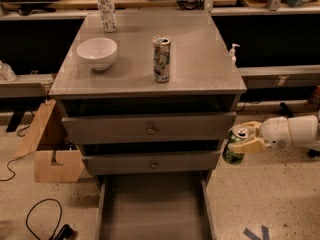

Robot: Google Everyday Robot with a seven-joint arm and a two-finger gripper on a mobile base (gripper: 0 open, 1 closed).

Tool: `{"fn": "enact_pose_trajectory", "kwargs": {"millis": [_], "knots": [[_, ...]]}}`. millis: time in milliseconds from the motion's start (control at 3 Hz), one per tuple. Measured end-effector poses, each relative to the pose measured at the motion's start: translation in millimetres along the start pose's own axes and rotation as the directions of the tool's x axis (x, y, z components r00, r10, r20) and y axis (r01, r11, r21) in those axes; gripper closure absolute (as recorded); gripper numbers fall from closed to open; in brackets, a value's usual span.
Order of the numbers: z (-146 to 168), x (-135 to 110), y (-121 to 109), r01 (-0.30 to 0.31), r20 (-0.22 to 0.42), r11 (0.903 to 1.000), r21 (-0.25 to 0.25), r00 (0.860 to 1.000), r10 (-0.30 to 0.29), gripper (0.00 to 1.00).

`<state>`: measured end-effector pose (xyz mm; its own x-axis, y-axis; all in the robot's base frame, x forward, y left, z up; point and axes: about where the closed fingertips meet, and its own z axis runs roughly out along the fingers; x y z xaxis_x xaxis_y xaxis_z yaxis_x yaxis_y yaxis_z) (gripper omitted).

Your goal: Pick green can from bottom drawer and place on counter

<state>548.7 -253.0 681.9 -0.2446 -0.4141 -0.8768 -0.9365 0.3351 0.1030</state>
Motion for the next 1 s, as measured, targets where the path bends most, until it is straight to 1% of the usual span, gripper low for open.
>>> {"fn": "enact_pose_trajectory", "kwargs": {"millis": [333,667,1000], "knots": [[-2,-5,1,-0.001,-0.001,1.0,0.0,1.0,0.001,1.0],[-40,-53,1,-0.014,-0.007,0.9993,0.034,1.0,0.015,1.0],[-104,-150,-10,-0.044,-0.023,0.9934,0.106,0.999,0.046,1.0]]}}
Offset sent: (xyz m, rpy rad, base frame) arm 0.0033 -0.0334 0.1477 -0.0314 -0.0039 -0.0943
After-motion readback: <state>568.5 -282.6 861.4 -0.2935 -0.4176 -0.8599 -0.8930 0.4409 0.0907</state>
